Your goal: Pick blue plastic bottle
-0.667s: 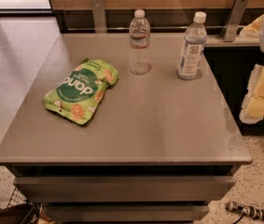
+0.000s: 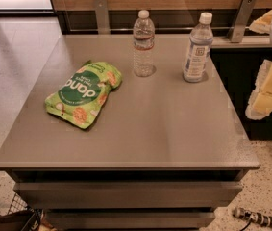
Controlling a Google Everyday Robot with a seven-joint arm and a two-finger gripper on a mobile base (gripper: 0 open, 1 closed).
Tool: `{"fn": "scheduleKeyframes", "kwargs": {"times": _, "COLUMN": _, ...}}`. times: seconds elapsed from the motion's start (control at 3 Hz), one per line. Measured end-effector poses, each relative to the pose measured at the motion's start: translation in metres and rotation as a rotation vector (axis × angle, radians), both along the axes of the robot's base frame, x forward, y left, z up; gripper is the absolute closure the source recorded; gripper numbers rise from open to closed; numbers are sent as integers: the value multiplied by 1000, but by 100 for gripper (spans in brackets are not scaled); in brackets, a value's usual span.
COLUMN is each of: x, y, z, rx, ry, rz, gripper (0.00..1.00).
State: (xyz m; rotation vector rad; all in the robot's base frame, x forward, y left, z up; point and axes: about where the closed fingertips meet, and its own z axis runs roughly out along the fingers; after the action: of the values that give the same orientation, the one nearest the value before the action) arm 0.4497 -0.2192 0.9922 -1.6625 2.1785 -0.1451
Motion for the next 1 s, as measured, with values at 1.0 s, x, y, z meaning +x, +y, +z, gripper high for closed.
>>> {"fn": "scheduleKeyframes", "kwargs": {"times": 1.0, "x": 155, "y": -63, "z": -2, "rx": 614, "ry": -368, "rz": -58, "gripper": 0}}
